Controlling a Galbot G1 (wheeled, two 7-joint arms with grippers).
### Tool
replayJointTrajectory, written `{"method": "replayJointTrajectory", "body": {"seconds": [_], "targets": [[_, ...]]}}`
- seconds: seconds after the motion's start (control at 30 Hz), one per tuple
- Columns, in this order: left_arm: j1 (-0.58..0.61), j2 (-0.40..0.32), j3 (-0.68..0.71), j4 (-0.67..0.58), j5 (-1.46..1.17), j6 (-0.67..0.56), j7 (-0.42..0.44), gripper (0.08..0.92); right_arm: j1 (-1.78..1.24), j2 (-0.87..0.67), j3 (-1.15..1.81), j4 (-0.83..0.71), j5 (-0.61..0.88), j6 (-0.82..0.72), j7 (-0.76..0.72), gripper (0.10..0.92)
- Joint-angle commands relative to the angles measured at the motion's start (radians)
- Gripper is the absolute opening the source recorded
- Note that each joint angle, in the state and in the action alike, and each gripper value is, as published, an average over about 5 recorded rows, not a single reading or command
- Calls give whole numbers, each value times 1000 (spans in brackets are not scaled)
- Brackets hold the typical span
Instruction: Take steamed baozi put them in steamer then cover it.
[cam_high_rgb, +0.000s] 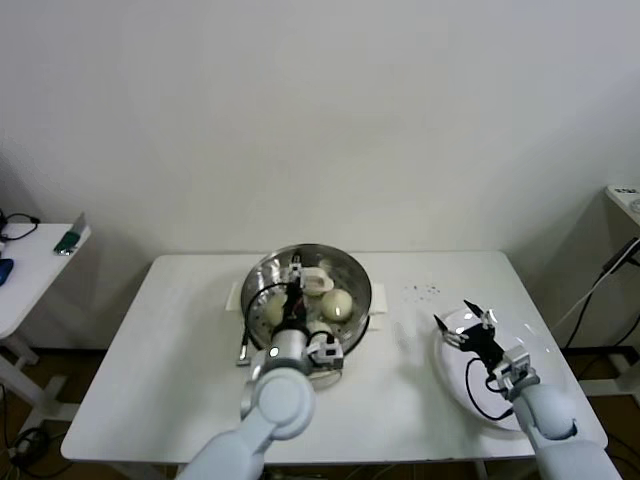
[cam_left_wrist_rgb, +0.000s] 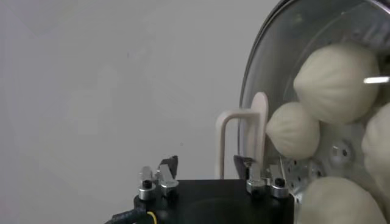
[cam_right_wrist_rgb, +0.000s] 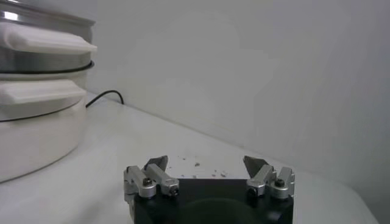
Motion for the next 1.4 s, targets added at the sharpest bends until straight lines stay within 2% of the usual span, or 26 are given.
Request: {"method": "replayJointTrajectory", "body": {"seconds": [0.03, 0.17, 0.27, 0.53, 0.63, 0.8, 0.97, 1.1, 1.3, 1.4], "targets": [[92, 122, -7, -205, -113, 50, 13, 669, 2, -7, 7, 15, -16, -83, 13, 823], [124, 161, -29, -264, -170, 50, -31, 780, -1, -8, 17, 28, 16, -97, 21, 823], [151, 193, -58, -312, -237, 48, -99, 816, -5, -12, 21, 36, 20, -93, 20, 823], [316, 220, -349, -344, -589, -158, -451, 823, -26, -16, 42, 66, 22, -82, 10, 823], [425, 194, -507, -345, -810, -312, -538, 823, -36, -13, 56, 72, 24, -72, 7, 823], [591, 111, -735, -330, -1104, -581, -526, 823, -56, -6, 77, 90, 28, -60, 3, 823], [635, -26, -884, -243, -1338, -740, -550, 823, -83, 11, 97, 123, 44, -52, -1, 823], [660, -97, -928, -156, -1405, -829, -558, 823, -117, 22, 111, 158, 56, -48, -11, 823], [665, -146, -935, -25, -1466, -907, -528, 823, -141, 43, 116, 184, 83, -27, 1, 823], [667, -159, -940, -2, -1456, -923, -506, 823, -151, 52, 119, 204, 111, -20, 9, 823]]}}
